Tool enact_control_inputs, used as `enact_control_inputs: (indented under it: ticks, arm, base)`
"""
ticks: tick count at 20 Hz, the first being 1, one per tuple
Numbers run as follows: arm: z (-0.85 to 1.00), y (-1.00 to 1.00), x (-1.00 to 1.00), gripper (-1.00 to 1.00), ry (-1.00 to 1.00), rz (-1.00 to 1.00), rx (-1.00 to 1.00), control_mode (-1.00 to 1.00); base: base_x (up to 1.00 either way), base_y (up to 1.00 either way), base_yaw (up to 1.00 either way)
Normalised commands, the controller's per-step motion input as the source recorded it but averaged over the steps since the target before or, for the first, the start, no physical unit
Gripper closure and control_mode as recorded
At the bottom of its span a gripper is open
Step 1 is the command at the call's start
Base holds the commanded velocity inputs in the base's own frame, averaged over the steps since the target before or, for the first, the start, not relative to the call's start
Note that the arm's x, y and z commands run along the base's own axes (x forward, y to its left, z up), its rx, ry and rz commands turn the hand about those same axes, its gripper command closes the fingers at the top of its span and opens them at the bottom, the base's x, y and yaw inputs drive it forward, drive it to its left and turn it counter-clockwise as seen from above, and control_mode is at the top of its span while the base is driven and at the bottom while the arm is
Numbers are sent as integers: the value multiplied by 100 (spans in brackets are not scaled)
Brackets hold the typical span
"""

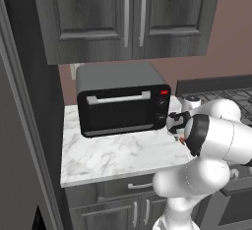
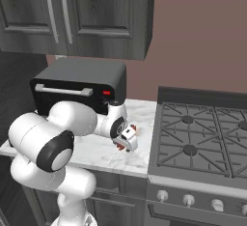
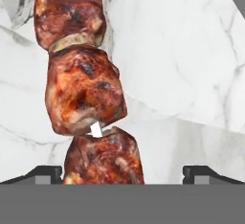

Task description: Store the kebab skewer in the freezer for long-term storage. Close the freezer door after placing the cooked food.

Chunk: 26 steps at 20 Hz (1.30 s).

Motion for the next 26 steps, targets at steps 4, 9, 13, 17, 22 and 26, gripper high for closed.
enact_control_inputs:
  ticks: [4, 9, 13, 17, 22, 26]
  arm:
    - [0, 0, 0, -100, 0, 0, 0, -100]
    - [-2, 0, 0, -100, 0, 1, 0, -100]
    - [-3, 0, 0, -100, 0, 1, 0, -100]
    - [-6, 0, 0, 100, 0, 0, 0, -100]
    - [-5, 0, 0, 100, 0, 0, 0, -100]
    - [0, 0, 0, 100, 0, 0, 0, -100]
  base:
    - [0, 0, 0]
    - [0, 0, 0]
    - [0, 0, 0]
    - [0, 0, 0]
    - [0, 0, 0]
    - [0, 0, 0]
